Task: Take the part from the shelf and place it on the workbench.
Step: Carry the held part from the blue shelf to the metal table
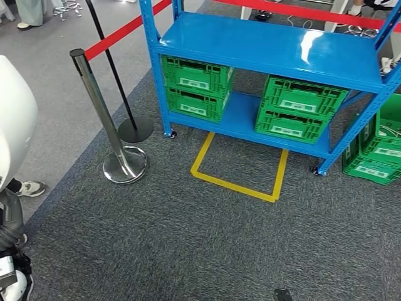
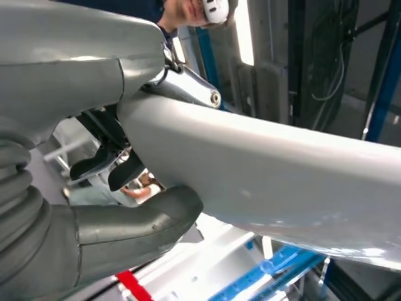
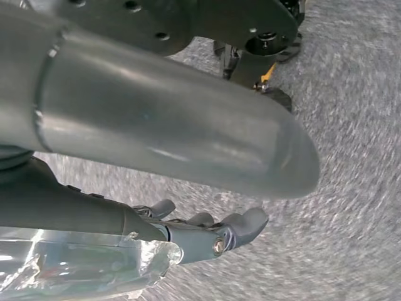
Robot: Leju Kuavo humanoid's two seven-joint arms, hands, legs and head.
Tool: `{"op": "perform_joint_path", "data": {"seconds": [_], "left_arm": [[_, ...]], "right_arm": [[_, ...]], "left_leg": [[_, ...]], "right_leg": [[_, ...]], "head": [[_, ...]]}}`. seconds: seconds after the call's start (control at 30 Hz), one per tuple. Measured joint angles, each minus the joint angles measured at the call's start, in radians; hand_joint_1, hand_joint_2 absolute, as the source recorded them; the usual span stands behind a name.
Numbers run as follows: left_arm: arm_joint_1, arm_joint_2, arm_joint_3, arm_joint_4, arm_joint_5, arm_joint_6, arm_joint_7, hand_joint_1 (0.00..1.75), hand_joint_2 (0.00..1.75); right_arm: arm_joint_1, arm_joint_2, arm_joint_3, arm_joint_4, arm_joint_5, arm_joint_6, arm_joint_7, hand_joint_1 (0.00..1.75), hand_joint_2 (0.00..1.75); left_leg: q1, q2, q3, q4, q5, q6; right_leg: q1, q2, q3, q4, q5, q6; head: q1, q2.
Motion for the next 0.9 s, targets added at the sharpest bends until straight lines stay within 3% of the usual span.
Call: {"op": "perform_joint_path", "data": {"seconds": [0.07,0.1,0.17,0.2,0.23,0.3,0.33,0.37,0.43,0.5,0.53,0.6,0.67,0.73,0.8,0.83,0.9], "left_arm": [[0.019,0.0,0.0,-0.01,0.003,-0.001,0.0,1.75,1.75],[0.03,0.0,-0.001,-0.015,0.006,-0.002,0.0,1.75,1.75],[0.041,0.001,-0.002,-0.022,0.011,-0.001,0.0,1.75,1.75],[0.044,0.001,-0.003,-0.023,0.013,0.001,0.0,1.75,1.75],[0.046,0.001,-0.004,-0.024,0.014,0.004,0.0,1.75,1.75],[0.053,0.001,-0.004,-0.024,0.016,0.013,0.0,1.75,1.75],[0.056,0.001,-0.004,-0.025,0.017,0.017,0.0,1.75,1.75],[0.058,0.002,-0.005,-0.028,0.018,0.019,0.0,1.75,1.75],[0.056,0.005,-0.005,-0.035,0.022,0.012,0.0,1.75,1.75],[0.048,0.008,-0.006,-0.04,0.024,-0.006,0.0,1.75,1.75],[0.044,0.01,-0.006,-0.04,0.024,-0.015,0.0,1.75,1.75],[0.039,0.013,-0.004,-0.041,0.026,-0.028,0.0,1.75,1.75],[0.032,0.015,-0.003,-0.042,0.028,-0.035,0.0,1.75,1.75],[0.023,0.015,-0.002,-0.044,0.029,-0.038,0.0,1.75,1.75],[0.02,0.015,-0.002,-0.043,0.03,-0.039,0.0,1.75,1.75],[0.02,0.015,-0.002,-0.043,0.031,-0.04,0.0,1.75,1.75],[0.018,0.015,-0.002,-0.043,0.032,-0.04,0.0,1.75,1.75]], "right_arm": [[0.003,-0.002,0.003,0.0,0.006,-0.005,-0.002,0.0,0.0],[0.004,-0.005,0.004,-0.001,0.008,-0.007,-0.002,0.0,0.0],[0.009,-0.01,0.004,-0.002,0.01,-0.009,0.0,0.0,0.0],[0.012,-0.014,0.004,-0.003,0.011,-0.01,0.001,0.0,0.0],[0.015,-0.017,0.004,-0.003,0.011,-0.011,0.003,0.0,0.0],[0.019,-0.024,0.004,-0.004,0.009,-0.011,0.007,0.0,0.0],[0.019,-0.026,0.004,-0.004,0.008,-0.012,0.009,0.0,0.0],[0.018,-0.028,0.004,-0.004,0.007,-0.012,0.011,0.0,0.0],[0.016,-0.031,0.003,-0.005,0.001,-0.012,0.01,0.0,0.0],[0.012,-0.036,0.002,-0.006,-0.007,-0.013,0.003,0.0,0.0],[0.009,-0.038,0.002,-0.007,-0.011,-0.013,-0.002,0.0,0.0],[0.002,-0.04,0.001,-0.007,-0.018,-0.014,-0.011,0.0,0.0],[-0.004,-0.041,0.0,-0.007,-0.021,-0.014,-0.017,0.0,0.0],[-0.004,-0.043,-0.001,-0.007,-0.021,-0.013,-0.018,0.0,0.0],[0.0,-0.043,-0.002,-0.007,-0.021,-0.013,-0.018,0.0,0.0],[0.002,-0.043,-0.003,-0.007,-0.022,-0.013,-0.018,0.0,0.0],[0.002,-0.044,-0.004,-0.008,-0.023,-0.013,-0.02,0.0,0.0]], "left_leg": [[0.004,-0.023,-0.009,-0.002,0.004,-0.012],[0.004,-0.016,-0.012,0.0,0.003,-0.018],[0.0,0.04,-0.034,0.045,-0.025,-0.029],[0.0,0.077,-0.059,0.096,-0.052,-0.034],[0.002,0.1,-0.095,0.163,-0.083,-0.039],[0.008,0.114,-0.152,0.264,-0.112,-0.045],[0.011,0.117,-0.157,0.267,-0.1,-0.048],[0.014,0.123,-0.14,0.231,-0.07,-0.05],[0.013,0.167,-0.069,0.098,-0.007,-0.051],[0.009,0.2,-0.023,0.013,0.016,-0.041],[0.007,0.198,-0.02,0.004,0.012,-0.033],[0.007,0.17,-0.02,0.001,0.012,-0.016],[0.01,0.146,-0.017,-0.003,0.015,-0.002],[0.011,0.124,-0.016,-0.005,0.015,0.008],[0.007,0.095,-0.015,-0.004,0.013,0.012],[0.006,0.079,-0.014,-0.004,0.013,0.013],[0.006,0.048,-0.009,-0.003,0.011,0.011]], "right_leg": [[0.0,-0.012,0.009,-0.011,-0.004,-0.001],[0.0,-0.024,0.012,-0.015,-0.003,-0.005],[-0.004,-0.051,0.02,-0.024,-0.001,-0.013],[-0.004,-0.066,0.023,-0.026,-0.002,-0.017],[-0.003,-0.082,0.025,-0.027,-0.004,-0.02],[-0.003,-0.114,0.028,-0.027,-0.009,-0.021],[-0.003,-0.129,0.03,-0.027,-0.011,-0.02],[-0.004,-0.143,0.034,-0.027,-0.015,-0.017],[-0.002,-0.168,0.045,-0.025,-0.025,-0.006],[0.004,-0.19,0.051,-0.025,-0.036,0.007],[0.007,-0.201,0.054,-0.028,-0.04,0.013],[0.005,-0.217,0.067,-0.034,-0.047,0.024],[0.001,-0.175,0.057,0.009,-0.078,0.032],[0.0,-0.113,-0.008,0.14,-0.14,0.033],[0.002,-0.094,-0.079,0.26,-0.175,0.03],[0.003,-0.091,-0.093,0.269,-0.161,0.028],[0.003,-0.074,-0.065,0.172,-0.082,0.021]], "head": [[0.0,0.0],[-0.001,0.0],[-0.008,0.0],[-0.011,0.0],[-0.014,0.0],[-0.014,0.0],[-0.014,0.0],[-0.014,0.0],[-0.015,0.0],[-0.015,0.0],[-0.013,0.0],[-0.01,0.0],[-0.006,0.0],[-0.001,0.0],[0.0,0.0],[0.0,0.0],[0.001,0.0]]}}
